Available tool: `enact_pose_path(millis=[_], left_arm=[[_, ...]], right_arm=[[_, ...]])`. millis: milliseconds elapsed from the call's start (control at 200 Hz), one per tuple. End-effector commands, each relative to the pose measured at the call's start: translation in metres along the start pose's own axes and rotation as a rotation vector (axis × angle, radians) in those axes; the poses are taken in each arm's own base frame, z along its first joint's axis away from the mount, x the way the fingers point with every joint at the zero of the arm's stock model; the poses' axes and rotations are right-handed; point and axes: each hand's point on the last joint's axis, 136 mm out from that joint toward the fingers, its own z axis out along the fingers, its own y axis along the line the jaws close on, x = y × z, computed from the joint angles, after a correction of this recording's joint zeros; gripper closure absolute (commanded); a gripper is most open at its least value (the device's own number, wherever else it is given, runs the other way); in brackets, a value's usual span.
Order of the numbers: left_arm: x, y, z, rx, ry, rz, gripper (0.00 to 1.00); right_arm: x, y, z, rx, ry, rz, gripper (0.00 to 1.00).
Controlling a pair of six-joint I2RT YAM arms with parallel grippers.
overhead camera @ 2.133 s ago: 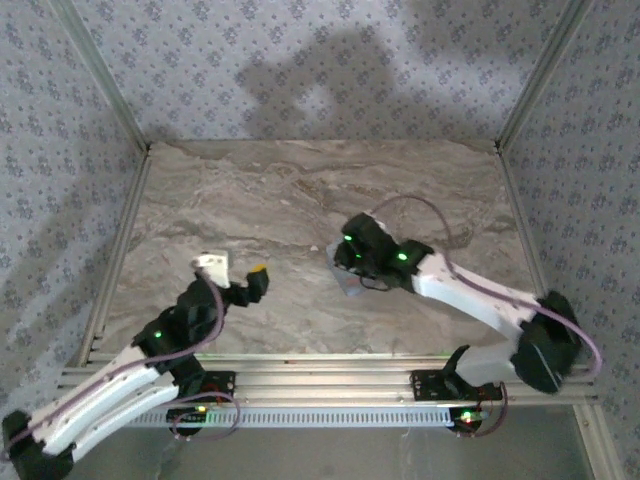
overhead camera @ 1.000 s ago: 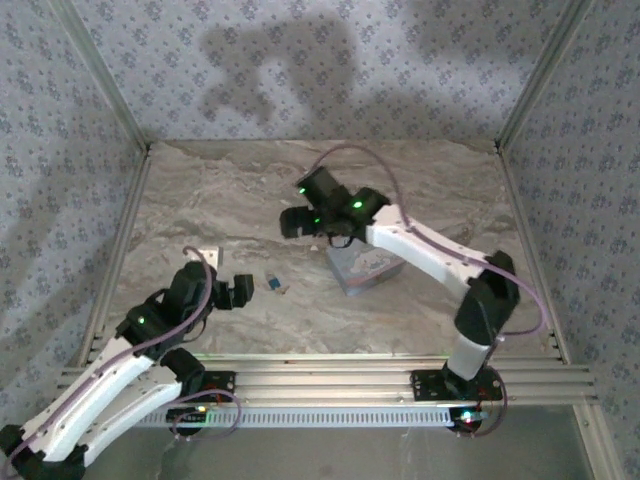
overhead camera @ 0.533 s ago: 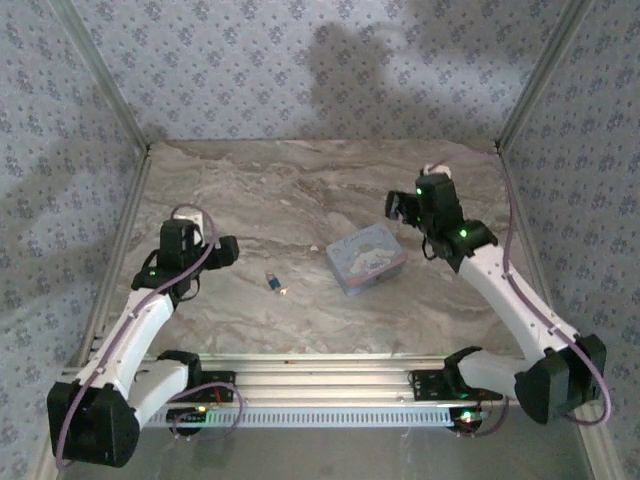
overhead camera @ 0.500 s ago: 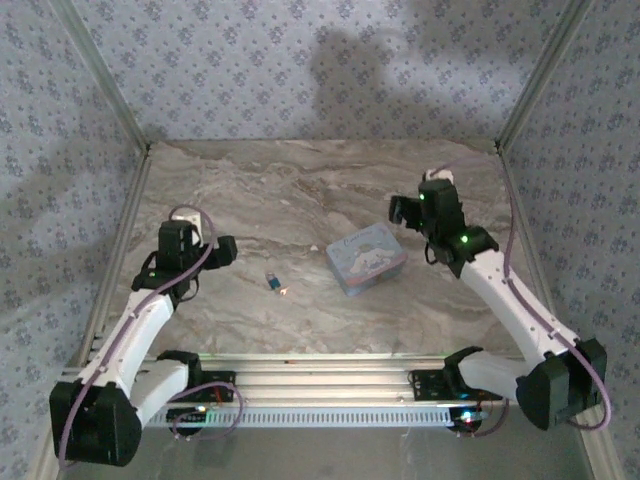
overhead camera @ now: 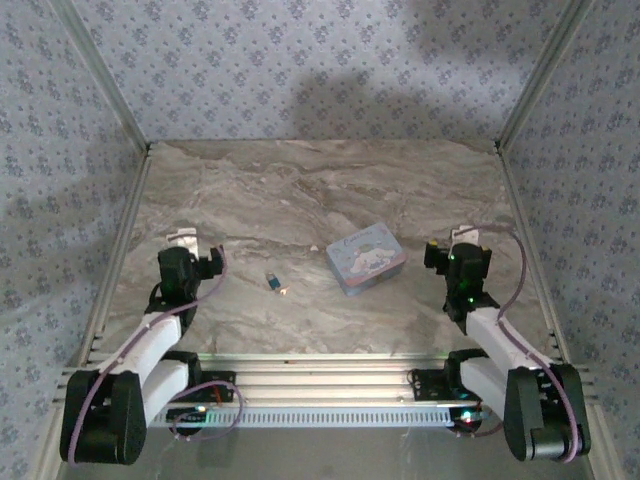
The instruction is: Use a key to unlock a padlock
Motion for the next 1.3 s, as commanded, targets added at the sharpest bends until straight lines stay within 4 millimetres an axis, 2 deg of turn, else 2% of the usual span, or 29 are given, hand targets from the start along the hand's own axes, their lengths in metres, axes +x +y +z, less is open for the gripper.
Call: enact_pose_path(millis=[0,140,270,475,545,620,650,749,1294], left_arm=[[-0.044,0.005,-0.003,-0.03,-0.229,-0.004,0.02],[-0.042,-0.002,0.008,0.001,-0.249,0.026,0.02],[-0.032,-0.008,0.028,0.016,-0.209,0.041,0.02],[-0.019,-0.012,0.065,0.015,-0.124,0.06,0.02],[-0.013,-0.009,0.078,0.008,-0.086,0.047,0.02],[-0.011,-0.004,0.084,0.032,-0.034,0.012,0.02],[-0.011,-0.003,0.085,0.04,-0.032,0.0,0.02],[-0.011,-0.003,0.086,0.043,-0.024,-0.003,0.02],[-0.011,-0.003,0.086,0.044,-0.025,-0.003,0.02]], right_arm=[[-0.045,0.014,-0.004,-0.095,-0.242,-0.02,0.0],[-0.038,0.022,0.008,-0.144,-0.256,-0.026,0.0],[-0.028,0.028,0.026,-0.154,-0.236,-0.051,0.0],[-0.01,0.023,0.052,-0.096,-0.183,-0.04,0.0],[-0.016,0.019,0.059,-0.046,-0.169,-0.032,0.0],[-0.014,0.018,0.071,-0.034,-0.104,-0.032,0.0],[-0.009,0.019,0.075,-0.042,-0.067,-0.023,0.0],[-0.012,0.009,0.078,-0.049,-0.056,0.026,0.0],[-0.012,0.009,0.078,-0.048,-0.054,0.022,0.0]])
